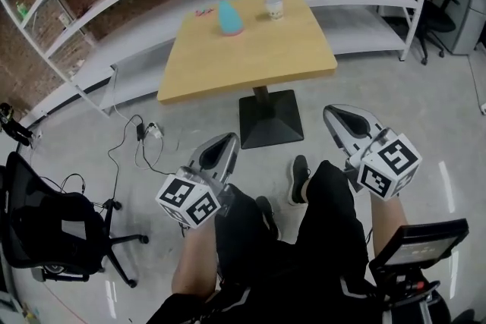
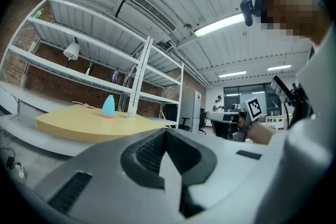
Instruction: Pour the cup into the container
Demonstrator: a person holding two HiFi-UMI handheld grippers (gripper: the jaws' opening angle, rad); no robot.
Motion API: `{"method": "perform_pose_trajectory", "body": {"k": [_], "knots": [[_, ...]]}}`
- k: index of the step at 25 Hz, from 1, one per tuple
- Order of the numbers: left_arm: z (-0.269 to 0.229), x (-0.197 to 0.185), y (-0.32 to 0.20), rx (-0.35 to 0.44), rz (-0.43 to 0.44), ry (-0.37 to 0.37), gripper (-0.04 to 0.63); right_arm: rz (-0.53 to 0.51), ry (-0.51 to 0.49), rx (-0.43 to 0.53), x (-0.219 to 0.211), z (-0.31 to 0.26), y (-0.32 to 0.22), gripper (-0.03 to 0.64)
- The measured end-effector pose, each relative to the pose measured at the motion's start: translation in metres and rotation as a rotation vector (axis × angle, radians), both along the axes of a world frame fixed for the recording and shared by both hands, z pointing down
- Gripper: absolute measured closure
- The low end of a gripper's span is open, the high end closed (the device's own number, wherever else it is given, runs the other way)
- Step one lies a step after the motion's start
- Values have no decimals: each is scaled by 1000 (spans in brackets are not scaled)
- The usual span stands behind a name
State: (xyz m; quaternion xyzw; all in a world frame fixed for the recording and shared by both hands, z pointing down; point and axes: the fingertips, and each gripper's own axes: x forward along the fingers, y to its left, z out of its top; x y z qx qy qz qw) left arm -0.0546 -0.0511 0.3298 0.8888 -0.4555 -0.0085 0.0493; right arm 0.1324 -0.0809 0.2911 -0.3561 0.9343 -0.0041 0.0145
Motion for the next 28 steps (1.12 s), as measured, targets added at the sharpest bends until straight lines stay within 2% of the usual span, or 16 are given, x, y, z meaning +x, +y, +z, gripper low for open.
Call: {"method": "perform_pose_trajectory", "body": {"k": [4,9,14,18,22,28], "knots": [[-7,-15,-31,9,-15,-8,603,8,-19,-7,-12,-2,-33,617],[-13,-22,-70,13,20,-38,603,37,-27,-8,-18,-7,-78,617],[-28,-35,-118,35,9,-20,604,67,-43,0,-23,-17,-130,617],[-34,-54,-154,54,22,-33,603,71,-50,-6,-41,-19,-163,617],[-42,-75,-192,50,-4,-6,603,94,-66,-29,-53,-22,-202,617],[-58,-102,-257,63,-18,-11,604,139,-97,-36,-68,-34,-267,615]]}}
